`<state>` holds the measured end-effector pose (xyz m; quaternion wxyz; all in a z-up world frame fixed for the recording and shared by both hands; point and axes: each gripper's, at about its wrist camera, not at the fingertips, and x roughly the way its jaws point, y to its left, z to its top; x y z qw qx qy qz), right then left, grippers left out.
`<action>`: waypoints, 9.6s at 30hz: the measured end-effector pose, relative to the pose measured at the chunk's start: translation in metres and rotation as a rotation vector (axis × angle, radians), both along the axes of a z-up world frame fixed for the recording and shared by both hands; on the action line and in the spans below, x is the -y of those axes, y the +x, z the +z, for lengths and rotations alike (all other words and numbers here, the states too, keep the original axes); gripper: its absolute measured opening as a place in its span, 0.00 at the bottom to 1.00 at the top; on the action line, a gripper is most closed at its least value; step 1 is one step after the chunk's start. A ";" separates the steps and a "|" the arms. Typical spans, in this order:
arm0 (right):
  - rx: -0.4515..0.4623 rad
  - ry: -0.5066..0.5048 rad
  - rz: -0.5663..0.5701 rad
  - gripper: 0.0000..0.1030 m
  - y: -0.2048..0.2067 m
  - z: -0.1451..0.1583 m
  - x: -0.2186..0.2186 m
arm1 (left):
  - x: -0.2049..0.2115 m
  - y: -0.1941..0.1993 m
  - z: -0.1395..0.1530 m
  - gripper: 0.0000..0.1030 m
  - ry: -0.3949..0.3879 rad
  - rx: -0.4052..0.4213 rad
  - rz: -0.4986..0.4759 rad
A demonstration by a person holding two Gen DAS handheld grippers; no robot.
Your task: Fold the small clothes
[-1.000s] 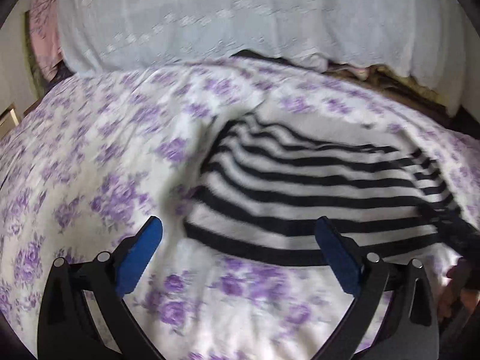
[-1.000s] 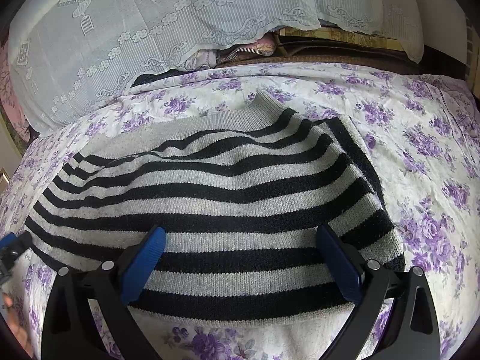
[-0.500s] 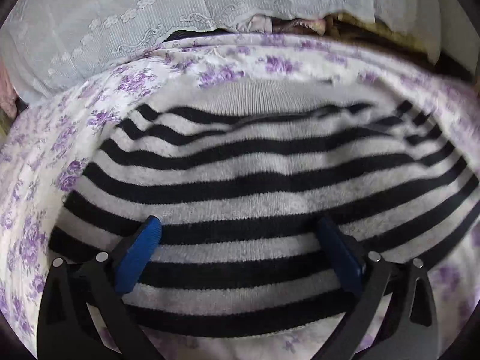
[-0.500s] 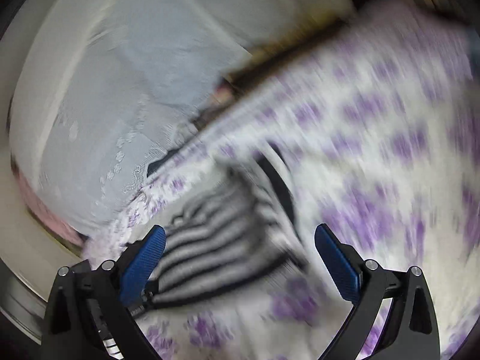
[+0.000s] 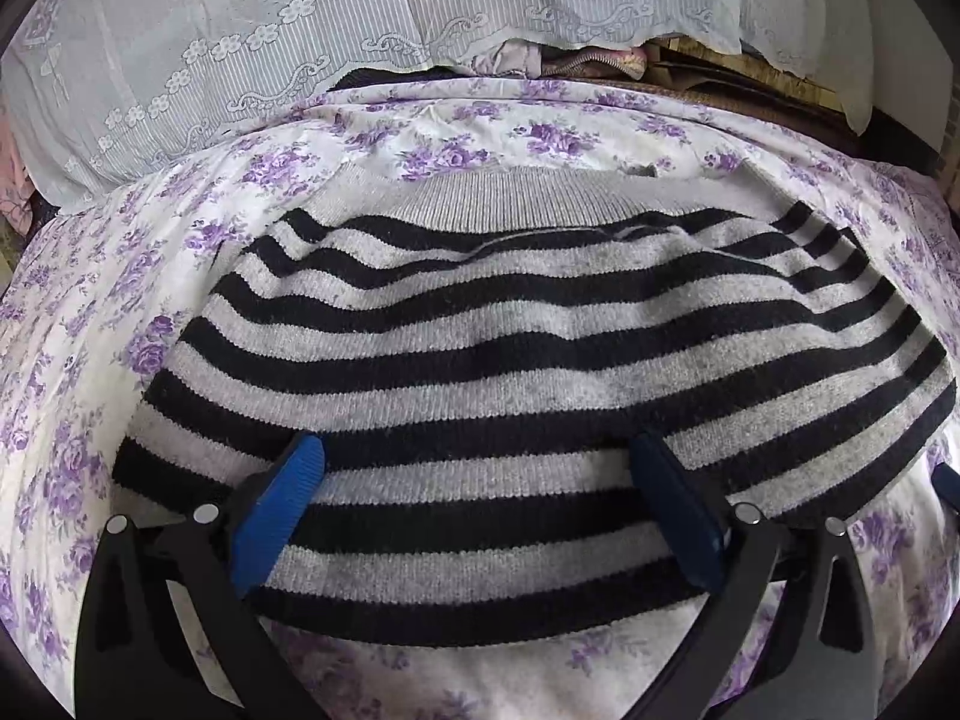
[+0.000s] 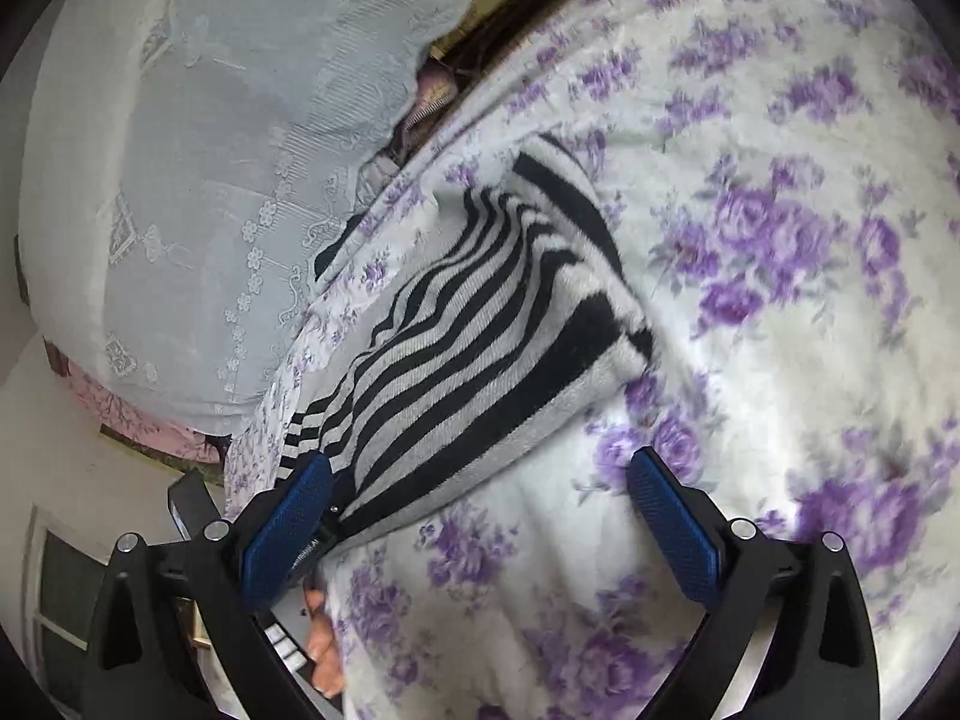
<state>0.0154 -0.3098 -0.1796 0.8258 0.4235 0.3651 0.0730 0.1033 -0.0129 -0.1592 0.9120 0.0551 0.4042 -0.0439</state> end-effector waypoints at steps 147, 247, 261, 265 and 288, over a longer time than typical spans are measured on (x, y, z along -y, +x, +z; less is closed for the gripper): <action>0.188 -0.530 0.371 0.86 0.153 0.072 -0.209 | -0.138 0.083 0.064 0.96 0.125 0.076 0.224; 0.131 -0.239 0.427 0.97 0.107 0.004 -0.159 | -0.155 0.056 -0.004 0.96 -0.542 -0.199 -0.071; 0.152 -0.180 0.413 0.97 0.139 0.004 -0.153 | -0.137 0.063 -0.005 0.96 -0.590 -0.175 -0.150; 0.144 -0.197 0.426 0.97 0.140 0.004 -0.156 | -0.136 0.062 -0.005 0.96 -0.592 -0.175 -0.150; 0.138 -0.214 0.536 0.97 0.150 0.002 -0.176 | -0.138 0.062 -0.006 0.95 -0.573 -0.164 -0.121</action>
